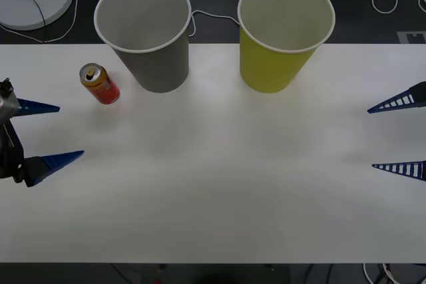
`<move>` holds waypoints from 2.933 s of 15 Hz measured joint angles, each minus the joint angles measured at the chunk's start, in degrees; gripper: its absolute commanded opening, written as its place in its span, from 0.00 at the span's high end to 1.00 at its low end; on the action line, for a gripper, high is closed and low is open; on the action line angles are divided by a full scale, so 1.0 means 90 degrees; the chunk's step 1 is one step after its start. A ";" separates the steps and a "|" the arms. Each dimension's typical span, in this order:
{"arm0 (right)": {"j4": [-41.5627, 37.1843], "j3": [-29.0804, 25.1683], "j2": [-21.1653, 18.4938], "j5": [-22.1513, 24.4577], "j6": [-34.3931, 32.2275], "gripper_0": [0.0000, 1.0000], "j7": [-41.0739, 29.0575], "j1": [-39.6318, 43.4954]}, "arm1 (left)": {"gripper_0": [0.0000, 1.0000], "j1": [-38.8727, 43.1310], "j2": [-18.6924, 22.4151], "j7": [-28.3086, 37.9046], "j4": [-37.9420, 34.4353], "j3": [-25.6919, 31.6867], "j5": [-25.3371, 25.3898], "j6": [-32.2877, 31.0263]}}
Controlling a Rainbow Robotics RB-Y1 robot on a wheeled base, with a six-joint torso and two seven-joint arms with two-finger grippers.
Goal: Put the can into the green bin and the plastic bottle into the gray bin
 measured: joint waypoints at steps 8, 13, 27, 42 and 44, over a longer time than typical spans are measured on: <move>0.0000 0.0000 0.0000 0.0000 0.0000 0.00 0.0000 0.0000 | 0.00 0.0518 0.0072 0.3240 -0.0457 -0.1115 -0.2378 0.3000; 0.0000 0.0000 0.0000 0.0000 0.0000 0.00 0.0000 0.0000 | 0.00 0.0393 0.0087 0.3999 0.0238 -0.2065 -0.3153 0.4681; 0.0000 0.0000 0.0000 0.0000 0.0000 0.00 0.0000 0.0000 | 0.00 -0.0400 -0.0568 0.5518 0.1975 -0.3503 -0.4929 0.6926; 0.0000 0.0000 0.0000 0.0000 0.0000 0.00 0.0000 0.0000 | 0.00 -0.2498 -0.1752 0.5115 0.4764 -0.5001 -0.4967 0.8381; 0.0000 0.0000 0.0000 0.0000 0.0000 0.00 0.0000 0.0000 | 0.00 -0.2679 -0.1926 0.5064 0.5017 -0.5003 -0.4985 0.8381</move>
